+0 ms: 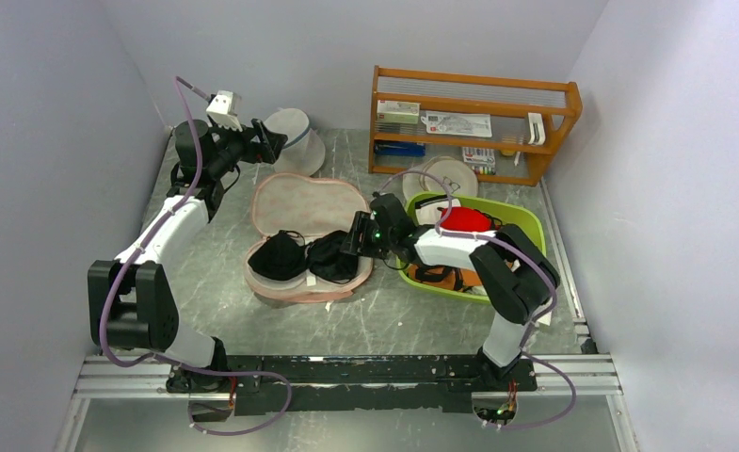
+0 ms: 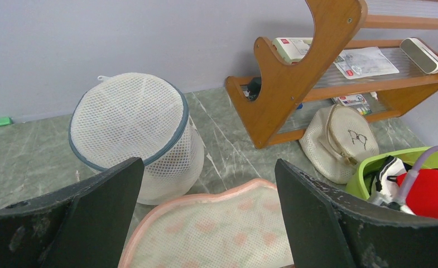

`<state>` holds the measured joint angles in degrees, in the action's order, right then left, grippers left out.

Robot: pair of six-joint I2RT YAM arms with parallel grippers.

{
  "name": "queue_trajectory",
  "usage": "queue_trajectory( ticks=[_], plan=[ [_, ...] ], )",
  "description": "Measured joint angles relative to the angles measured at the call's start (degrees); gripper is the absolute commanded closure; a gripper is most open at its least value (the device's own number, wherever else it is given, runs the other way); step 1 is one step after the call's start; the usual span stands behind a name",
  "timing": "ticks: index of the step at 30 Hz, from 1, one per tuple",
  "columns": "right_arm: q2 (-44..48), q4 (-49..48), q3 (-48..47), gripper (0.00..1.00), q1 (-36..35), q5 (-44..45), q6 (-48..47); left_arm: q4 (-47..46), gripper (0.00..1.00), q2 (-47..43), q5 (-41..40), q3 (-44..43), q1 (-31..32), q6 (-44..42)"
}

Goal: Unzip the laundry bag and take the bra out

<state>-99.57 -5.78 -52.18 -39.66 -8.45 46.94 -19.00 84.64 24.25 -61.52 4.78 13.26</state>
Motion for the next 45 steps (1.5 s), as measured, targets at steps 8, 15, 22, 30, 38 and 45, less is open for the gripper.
queue_trajectory(
  ticks=[8, 15, 22, 30, 38, 45],
  plan=[
    [-3.8, -4.6, 0.0, 0.72, 0.1, -3.9, 2.6, 0.0, 0.0, 0.0, 0.7, 0.0, -0.2, 0.3],
    [-3.6, -7.8, 0.0, 0.93, 0.1, -6.9, 3.5, 0.0, 0.01, 0.0, 1.0, 0.0, -1.0, 0.8],
    [6.3, -6.7, 1.5, 1.0, 0.2, -8.4, 1.1, 0.0, 0.01, 0.2, 1.1, 0.0, -1.2, 2.3],
    [23.5, 0.9, -3.4, 1.0, 0.3, -3.3, -6.5, 0.0, 0.01, 0.3, 0.9, 0.0, -1.2, 3.8],
    [41.2, 11.9, -6.6, 1.0, 0.7, 13.0, -13.4, -0.1, 0.0, 0.3, -0.5, 0.0, -1.8, 9.5],
    [47.7, 18.4, -9.6, 1.0, 0.7, 28.7, -19.9, -2.1, 0.0, 1.6, 0.5, -0.5, -5.7, 18.9]
  ],
)
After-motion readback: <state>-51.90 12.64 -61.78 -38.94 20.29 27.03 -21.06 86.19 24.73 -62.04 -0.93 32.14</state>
